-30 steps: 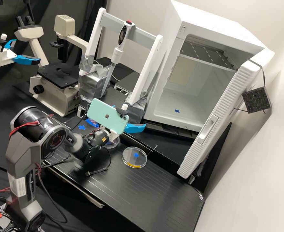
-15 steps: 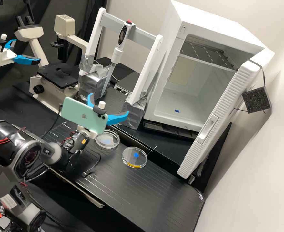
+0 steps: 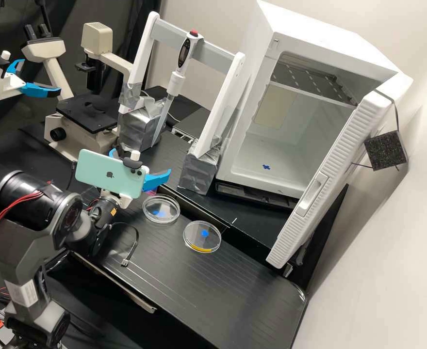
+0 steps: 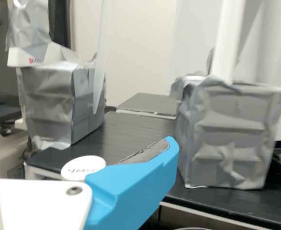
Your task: Open the bottle
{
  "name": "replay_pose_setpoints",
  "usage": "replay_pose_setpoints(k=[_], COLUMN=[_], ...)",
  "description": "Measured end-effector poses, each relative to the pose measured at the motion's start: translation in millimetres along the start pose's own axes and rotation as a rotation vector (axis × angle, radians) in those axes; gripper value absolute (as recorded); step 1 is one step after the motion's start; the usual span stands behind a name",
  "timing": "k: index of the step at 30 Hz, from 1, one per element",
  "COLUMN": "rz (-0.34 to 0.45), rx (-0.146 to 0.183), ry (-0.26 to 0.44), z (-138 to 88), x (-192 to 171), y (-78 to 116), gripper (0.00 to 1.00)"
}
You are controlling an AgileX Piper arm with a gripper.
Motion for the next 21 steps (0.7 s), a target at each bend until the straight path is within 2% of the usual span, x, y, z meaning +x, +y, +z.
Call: replay_pose_setpoints(k=[4, 5, 21], rz=[-0.013, -0.013, 0.005], rx=[-0.013, -0.014, -0.033], ry=[-0.004, -0.005, -0.041], z=[1.1, 1.2, 3.2], x=[5.6, 7.0, 22.2], y=[-2.8, -2.9, 0.1], gripper=[1.0, 0.0, 0.0])
